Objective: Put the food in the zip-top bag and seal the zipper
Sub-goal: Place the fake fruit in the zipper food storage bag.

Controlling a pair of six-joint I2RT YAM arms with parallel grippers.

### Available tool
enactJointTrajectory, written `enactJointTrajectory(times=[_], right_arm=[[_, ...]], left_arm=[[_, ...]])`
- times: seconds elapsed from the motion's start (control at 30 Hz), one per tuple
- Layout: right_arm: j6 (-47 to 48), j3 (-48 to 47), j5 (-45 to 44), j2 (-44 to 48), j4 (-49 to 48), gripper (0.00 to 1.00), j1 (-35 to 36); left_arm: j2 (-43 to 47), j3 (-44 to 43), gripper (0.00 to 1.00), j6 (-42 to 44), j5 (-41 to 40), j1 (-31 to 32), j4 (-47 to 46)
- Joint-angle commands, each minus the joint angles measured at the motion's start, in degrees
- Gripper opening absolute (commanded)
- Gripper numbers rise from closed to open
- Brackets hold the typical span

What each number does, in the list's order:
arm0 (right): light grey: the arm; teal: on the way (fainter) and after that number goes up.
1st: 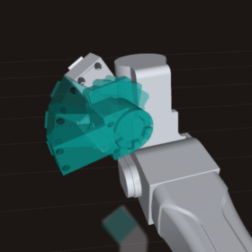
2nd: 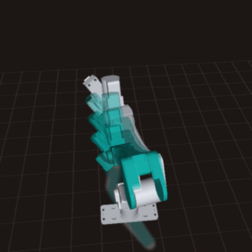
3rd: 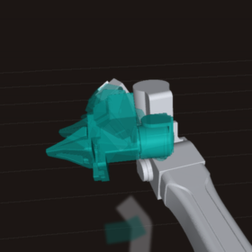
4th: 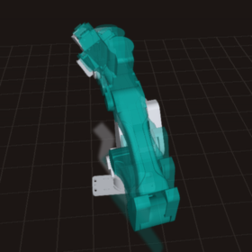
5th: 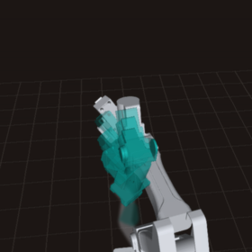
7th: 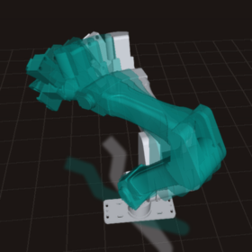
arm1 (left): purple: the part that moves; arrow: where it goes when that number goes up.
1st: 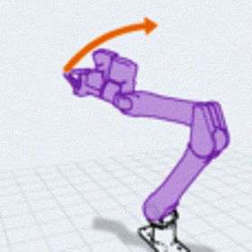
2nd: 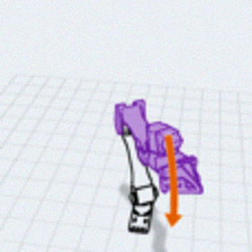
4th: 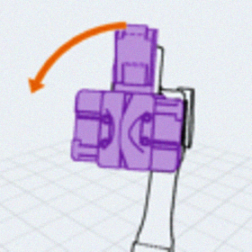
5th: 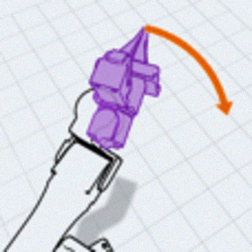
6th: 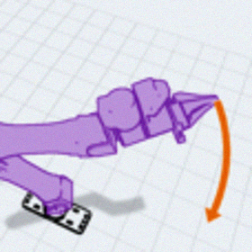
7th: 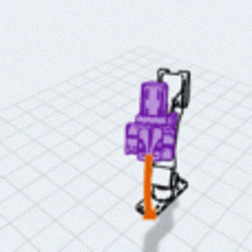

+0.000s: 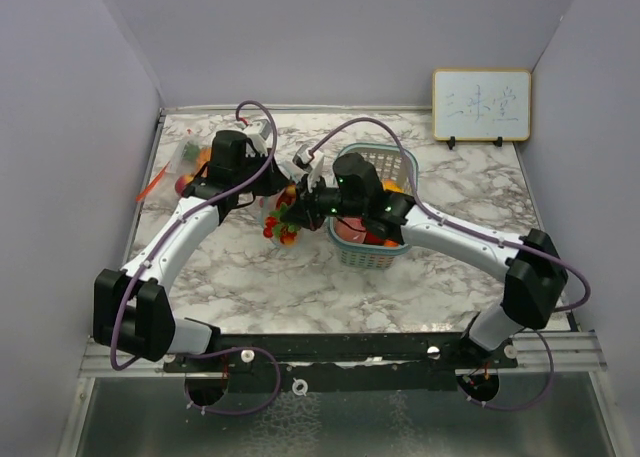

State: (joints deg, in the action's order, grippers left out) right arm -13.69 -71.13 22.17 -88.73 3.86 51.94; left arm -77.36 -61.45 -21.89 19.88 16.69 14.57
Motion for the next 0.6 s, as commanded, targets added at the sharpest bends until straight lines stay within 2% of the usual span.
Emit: enactJointTrajectory(times=[0.0, 0.3, 0.4, 0.57], right_arm=[[-0.28, -3.53, -8.38, -7.72, -5.35, 0.01, 0.18], [2.14, -5.2, -29.76, -10.31, -4.16, 0.01, 0.09], [1.99, -6.32, -33.87, -11.44, -3.77, 0.01, 0.0], [-1.29, -9.02, -36.86, -13.72, -4.38, 0.02, 0.09]], left_arm=[[-0.06, -2.55, 0.0, 1.46, 3.22, 0.75, -0.06], [5.75, -1.47, 0.0, 4.48, 1.55, 0.9, 6.24], [8.6, 0.74, 0.0, 4.43, -0.07, 0.92, 7.25], [11.18, 5.22, 0.0, 1.03, 1.9, 0.97, 3.95]])
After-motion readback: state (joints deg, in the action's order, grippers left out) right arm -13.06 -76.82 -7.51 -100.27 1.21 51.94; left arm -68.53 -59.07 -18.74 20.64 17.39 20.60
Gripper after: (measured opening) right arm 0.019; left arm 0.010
